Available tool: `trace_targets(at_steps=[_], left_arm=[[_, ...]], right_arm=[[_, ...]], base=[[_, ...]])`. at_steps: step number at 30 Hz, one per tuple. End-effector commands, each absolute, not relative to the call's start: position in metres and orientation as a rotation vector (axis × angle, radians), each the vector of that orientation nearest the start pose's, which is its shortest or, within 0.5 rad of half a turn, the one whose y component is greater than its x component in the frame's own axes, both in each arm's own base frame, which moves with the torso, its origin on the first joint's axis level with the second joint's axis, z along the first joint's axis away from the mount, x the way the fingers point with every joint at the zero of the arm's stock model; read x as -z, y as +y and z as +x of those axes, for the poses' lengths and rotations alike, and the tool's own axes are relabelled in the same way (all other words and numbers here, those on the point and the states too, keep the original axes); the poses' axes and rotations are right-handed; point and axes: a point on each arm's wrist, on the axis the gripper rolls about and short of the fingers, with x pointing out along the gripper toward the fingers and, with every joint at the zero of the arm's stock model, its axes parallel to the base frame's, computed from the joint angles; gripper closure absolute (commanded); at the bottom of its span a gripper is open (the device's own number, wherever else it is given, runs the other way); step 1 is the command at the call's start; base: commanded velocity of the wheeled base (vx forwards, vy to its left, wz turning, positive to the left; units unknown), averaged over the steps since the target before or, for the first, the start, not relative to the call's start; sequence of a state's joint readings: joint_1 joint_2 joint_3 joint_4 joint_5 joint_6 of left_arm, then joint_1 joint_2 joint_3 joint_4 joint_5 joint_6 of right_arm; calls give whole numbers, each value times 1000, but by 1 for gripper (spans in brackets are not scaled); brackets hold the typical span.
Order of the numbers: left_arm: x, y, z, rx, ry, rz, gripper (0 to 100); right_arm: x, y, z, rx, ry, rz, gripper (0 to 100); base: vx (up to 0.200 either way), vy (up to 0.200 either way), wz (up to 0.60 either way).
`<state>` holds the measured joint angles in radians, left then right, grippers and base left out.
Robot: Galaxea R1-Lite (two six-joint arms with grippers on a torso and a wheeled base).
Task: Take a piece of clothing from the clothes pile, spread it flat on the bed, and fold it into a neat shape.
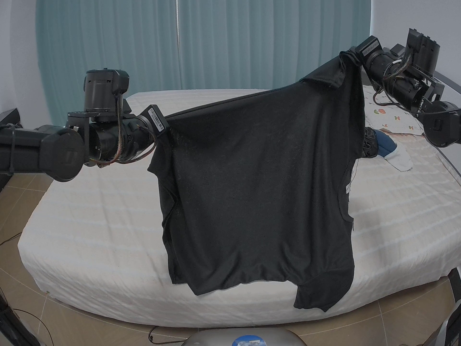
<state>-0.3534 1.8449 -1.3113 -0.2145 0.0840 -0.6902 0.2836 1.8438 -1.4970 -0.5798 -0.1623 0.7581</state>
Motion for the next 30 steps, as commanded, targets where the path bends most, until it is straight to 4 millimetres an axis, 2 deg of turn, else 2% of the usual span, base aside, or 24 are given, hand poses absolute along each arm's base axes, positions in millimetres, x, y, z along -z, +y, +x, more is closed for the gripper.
trace_targets(at_steps=[1,3,6,8,10,11,12,13,19,25,29,30], left_arm=[[-203,-134,370,122,452,-594,100],[-190,-137,382,112,474,-588,100],[-176,-141,389,111,505,-582,100],[-160,-143,395,102,542,-572,100],[-149,-145,401,93,564,-566,100],[-140,-147,406,85,579,-563,100],[-137,-148,408,82,582,-561,100],[-126,-149,414,74,599,-558,100],[-104,-150,435,34,616,-620,100],[-78,-150,447,6,650,-623,100],[-66,-149,454,-6,662,-621,100],[-61,-150,457,-8,668,-618,100]], right_arm=[[-298,104,378,-173,-108,791,100],[-284,107,386,-169,-85,786,100],[-266,110,396,-164,-55,783,100],[-237,113,408,-134,12,768,100],[-223,115,415,-121,45,765,100],[-208,117,422,-104,74,761,100],[-204,118,424,-99,82,761,100],[-190,119,432,-85,99,757,100],[-142,122,451,-57,149,741,100],[-110,119,462,-19,202,731,100],[-95,116,467,-3,225,722,100],[-89,116,468,1,236,720,0]], base=[[200,0,0],[200,0,0],[133,0,0],[0,0,0],[0,0,0],[0,0,0],[0,0,0],[0,0,0],[0,0,0],[0,0,0],[0,0,0],[0,0,0]])
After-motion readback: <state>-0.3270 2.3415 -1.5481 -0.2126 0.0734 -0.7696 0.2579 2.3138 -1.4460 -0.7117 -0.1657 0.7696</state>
